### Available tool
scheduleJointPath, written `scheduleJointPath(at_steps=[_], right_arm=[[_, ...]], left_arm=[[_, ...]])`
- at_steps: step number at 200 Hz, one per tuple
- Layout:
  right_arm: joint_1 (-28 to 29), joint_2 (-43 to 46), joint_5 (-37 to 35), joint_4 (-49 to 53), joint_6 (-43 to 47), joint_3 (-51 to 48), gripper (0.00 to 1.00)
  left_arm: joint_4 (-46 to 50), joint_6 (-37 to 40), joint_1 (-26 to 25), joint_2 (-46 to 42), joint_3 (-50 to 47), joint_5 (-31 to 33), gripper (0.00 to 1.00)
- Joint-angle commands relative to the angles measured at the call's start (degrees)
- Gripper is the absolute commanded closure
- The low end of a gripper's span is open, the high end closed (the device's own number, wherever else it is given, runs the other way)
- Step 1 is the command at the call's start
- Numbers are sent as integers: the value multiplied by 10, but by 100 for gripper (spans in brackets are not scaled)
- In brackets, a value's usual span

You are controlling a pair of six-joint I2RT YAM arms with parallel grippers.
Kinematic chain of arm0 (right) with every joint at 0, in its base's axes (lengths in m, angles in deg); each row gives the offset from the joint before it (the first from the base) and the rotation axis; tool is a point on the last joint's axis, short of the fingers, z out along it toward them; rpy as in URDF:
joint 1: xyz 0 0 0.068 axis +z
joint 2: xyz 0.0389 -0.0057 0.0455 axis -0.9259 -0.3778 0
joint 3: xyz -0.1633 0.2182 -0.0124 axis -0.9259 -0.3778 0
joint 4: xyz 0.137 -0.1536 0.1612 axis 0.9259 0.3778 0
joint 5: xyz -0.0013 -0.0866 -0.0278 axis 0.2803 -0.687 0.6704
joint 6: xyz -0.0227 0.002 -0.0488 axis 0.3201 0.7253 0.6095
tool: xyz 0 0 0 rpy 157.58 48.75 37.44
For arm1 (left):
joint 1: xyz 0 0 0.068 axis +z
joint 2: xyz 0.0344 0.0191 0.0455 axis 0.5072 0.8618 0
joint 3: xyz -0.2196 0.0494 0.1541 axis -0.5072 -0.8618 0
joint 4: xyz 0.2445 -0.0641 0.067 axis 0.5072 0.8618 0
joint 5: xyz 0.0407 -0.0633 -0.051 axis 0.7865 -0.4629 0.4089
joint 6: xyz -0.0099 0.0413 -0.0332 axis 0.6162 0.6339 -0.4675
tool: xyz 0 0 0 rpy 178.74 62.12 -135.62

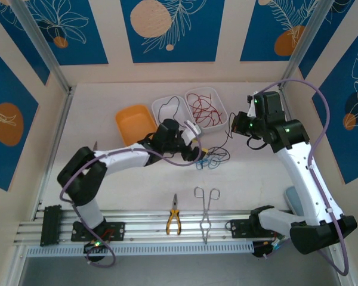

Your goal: Untangle the cables

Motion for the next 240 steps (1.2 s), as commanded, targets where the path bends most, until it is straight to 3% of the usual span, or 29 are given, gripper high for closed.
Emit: scheduleJointPath(at_steps=[1, 79, 100, 135, 166, 201, 231, 240], right_arm=[[4, 10, 18, 19, 12, 19, 99], [5, 11, 64, 21, 18, 82, 100], [6, 10, 81, 14, 19, 100, 100], [6, -6, 83, 33, 40, 167, 100], [9, -19, 77, 47, 62, 236, 100], [8, -41, 71, 45, 73, 276, 100], [14, -68, 94, 19, 79, 292, 100], [17, -79, 94, 16, 82, 303, 100]], left_arm=[[-16, 34, -9, 31, 36, -44, 34], [-41, 43, -38, 70, 55, -42, 44], [-36, 28, -48, 86, 74, -5, 63], [-91, -20, -50, 88, 53, 38, 77], [-121, -41, -49, 74, 18, 70, 81], [-194, -79, -49, 14, -64, 115, 63], [-210, -103, -49, -72, -135, 169, 32], [-205, -109, -48, -102, -157, 184, 18]])
